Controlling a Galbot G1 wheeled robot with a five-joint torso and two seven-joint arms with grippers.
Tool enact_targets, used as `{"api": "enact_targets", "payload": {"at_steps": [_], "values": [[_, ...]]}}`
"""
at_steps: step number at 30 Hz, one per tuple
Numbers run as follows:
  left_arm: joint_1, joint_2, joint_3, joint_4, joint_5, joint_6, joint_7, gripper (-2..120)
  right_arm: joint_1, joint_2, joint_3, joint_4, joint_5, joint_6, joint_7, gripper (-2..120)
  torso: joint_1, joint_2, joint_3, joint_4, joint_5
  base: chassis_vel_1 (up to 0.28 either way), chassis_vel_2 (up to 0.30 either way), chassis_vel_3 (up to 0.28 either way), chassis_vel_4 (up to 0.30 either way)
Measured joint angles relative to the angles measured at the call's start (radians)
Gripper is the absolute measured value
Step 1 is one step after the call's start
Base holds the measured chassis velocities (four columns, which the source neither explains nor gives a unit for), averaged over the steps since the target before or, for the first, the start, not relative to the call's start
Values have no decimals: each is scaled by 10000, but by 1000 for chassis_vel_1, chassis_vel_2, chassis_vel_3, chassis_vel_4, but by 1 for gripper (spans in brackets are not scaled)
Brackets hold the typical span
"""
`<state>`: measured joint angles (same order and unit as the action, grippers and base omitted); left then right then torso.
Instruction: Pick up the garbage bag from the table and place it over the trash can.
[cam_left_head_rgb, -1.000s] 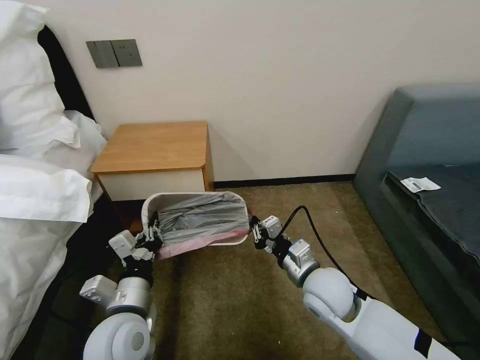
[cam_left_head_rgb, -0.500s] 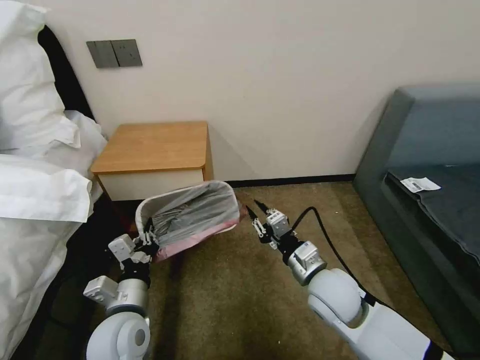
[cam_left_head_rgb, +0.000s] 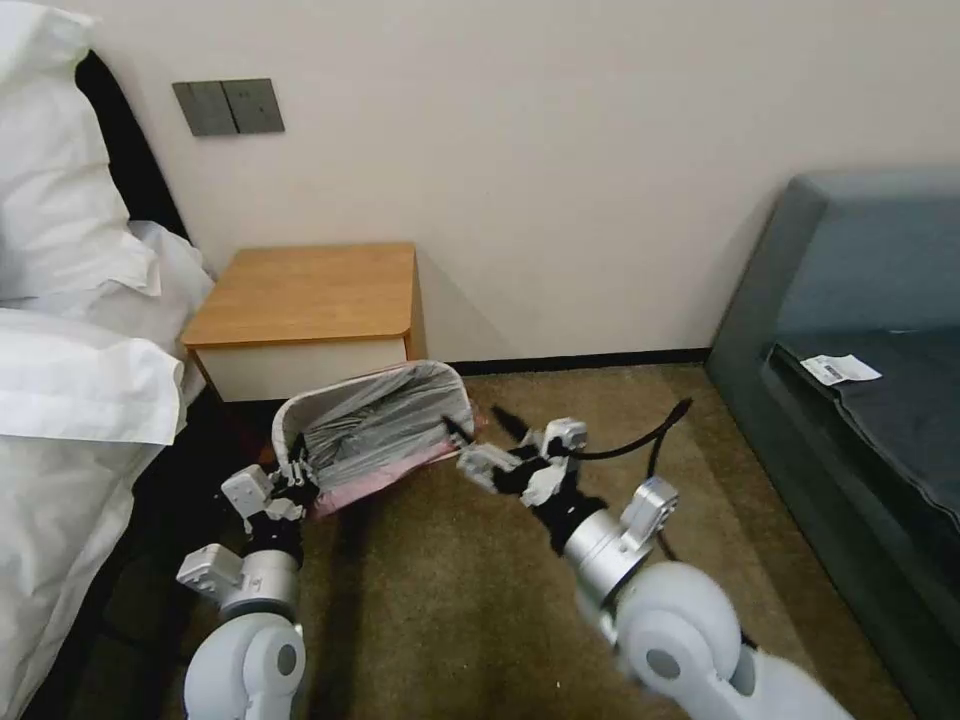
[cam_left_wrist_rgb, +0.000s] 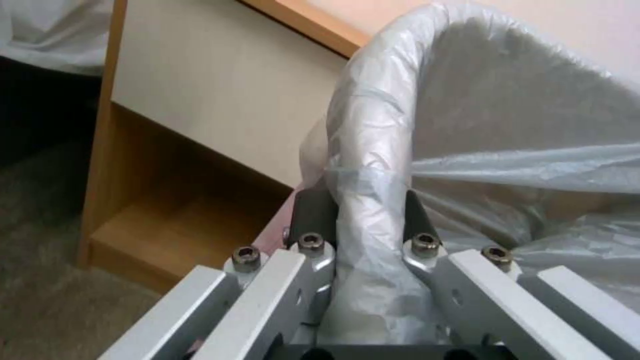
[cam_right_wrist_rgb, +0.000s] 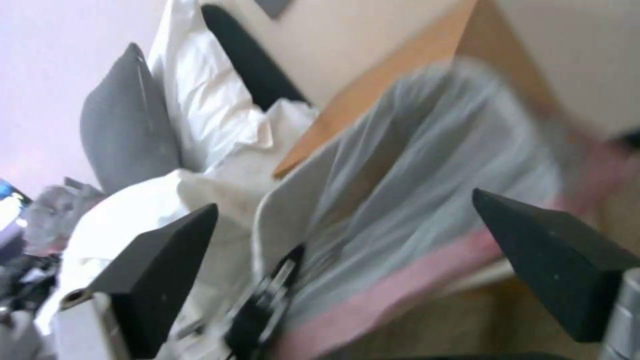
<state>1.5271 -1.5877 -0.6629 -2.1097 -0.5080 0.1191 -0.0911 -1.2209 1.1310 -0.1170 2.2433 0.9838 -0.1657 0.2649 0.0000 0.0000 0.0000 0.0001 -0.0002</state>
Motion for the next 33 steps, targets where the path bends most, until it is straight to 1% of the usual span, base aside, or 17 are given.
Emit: {"api": "enact_targets", "payload": {"at_steps": [4, 6, 8, 11, 12, 14, 17, 19, 21, 22, 23, 25, 28, 29, 31, 32, 33], "values": [[-11, -12, 3, 10, 50, -34, 20, 7, -187, 319, -292, -7, 37, -30, 301, 100, 0, 0, 0, -1, 0, 0, 0, 0, 0], [-9, -30, 5, 22, 121, -86, 39, 7, -419, 662, -503, -106, -9, -34, 485, 100, 1, 0, 0, -1, 0, 0, 0, 0, 0], [-7, -39, 6, 33, 147, -106, 44, 7, -517, 819, -572, -172, -78, -34, 505, 100, 0, 0, 0, -1, 0, 0, 0, 0, 0], [-2, -94, 29, 66, 225, -153, 50, 7, -757, 1450, -791, -532, -372, -15, 461, 100, 0, 0, 0, -1, 2, 0, 0, 0, 0], [-2, -94, 29, 66, 225, -153, 50, 7, -757, 1450, -791, -532, -372, -15, 461, 100, 0, 0, 0, -1, 2, 0, 0, 0, 0], [3, -136, 61, 67, 276, -161, 53, 7, -718, 1790, -844, -767, -459, 27, 438, 99, 1, 0, 0, 0, 1, 0, 0, 0, 0], [16, -166, 76, 67, 314, -171, 56, 7, -664, 2017, -842, -909, -484, 39, 437, 99, 1, 0, 0, -1, 1, 0, 0, 0, 0], [27, -196, 88, 67, 343, -181, 59, 7, -665, 2171, -845, -1015, -515, 45, 437, 93, 0, 0, 0, -1, 1, 0, 0, 0, 0], [38, -201, 94, 66, 360, -190, 62, 7, -676, 2234, -860, -1062, -564, 53, 437, 91, 1, 0, 0, -1, 1, 0, 0, 0, 0], [60, -202, 100, 62, 372, -202, 64, 7, -680, 2286, -859, -1120, -626, 61, 418, 87, 1, 0, 0, -1, 0, 0, 0, 0, 0], [60, -202, 100, 62, 372, -202, 64, 7, -680, 2286, -859, -1120, -626, 61, 418, 87, 1, 0, 0, -1, 0, 0, 0, 0, 0], [88, -203, 113, 57, 399, -220, 69, 7, -674, 2345, -855, -1206, -736, 83, 379, 78, 0, 0, 1, -1, 2, 0, 0, 0, 0], [88, -203, 113, 57, 399, -220, 69, 7, -674, 2345, -855, -1206, -736, 83, 379, 78, 0, 0, 1, -1, 2, 0, 0, 0, 0], [107, -206, 132, 39, 428, -230, 74, 7, -703, 2351, -853, -1238, -901, 122, 299, 64, 1, 0, 0, -1, 2, 0, 0, 0, 0], [109, -208, 130, 28, 435, -233, 75, 7, -838, 2218, -854, -1117, -1189, 121, 137, 55, 1, 0, 0, -1, 2, 0, 0, 0, 0], [109, -208, 130, 28, 435, -233, 75, 7, -838, 2218, -854, -1117, -1189, 121, 137, 55, 1, 0, 0, -1, 2, 0, 0, 0, 0], [110, -209, 122, 21, 436, -233, 76, 7, -948, 2049, -861, -1069, -2089, 161, -145, 49, 0, 0, 0, -1, 2, 0, 0, 0, 0]]}}
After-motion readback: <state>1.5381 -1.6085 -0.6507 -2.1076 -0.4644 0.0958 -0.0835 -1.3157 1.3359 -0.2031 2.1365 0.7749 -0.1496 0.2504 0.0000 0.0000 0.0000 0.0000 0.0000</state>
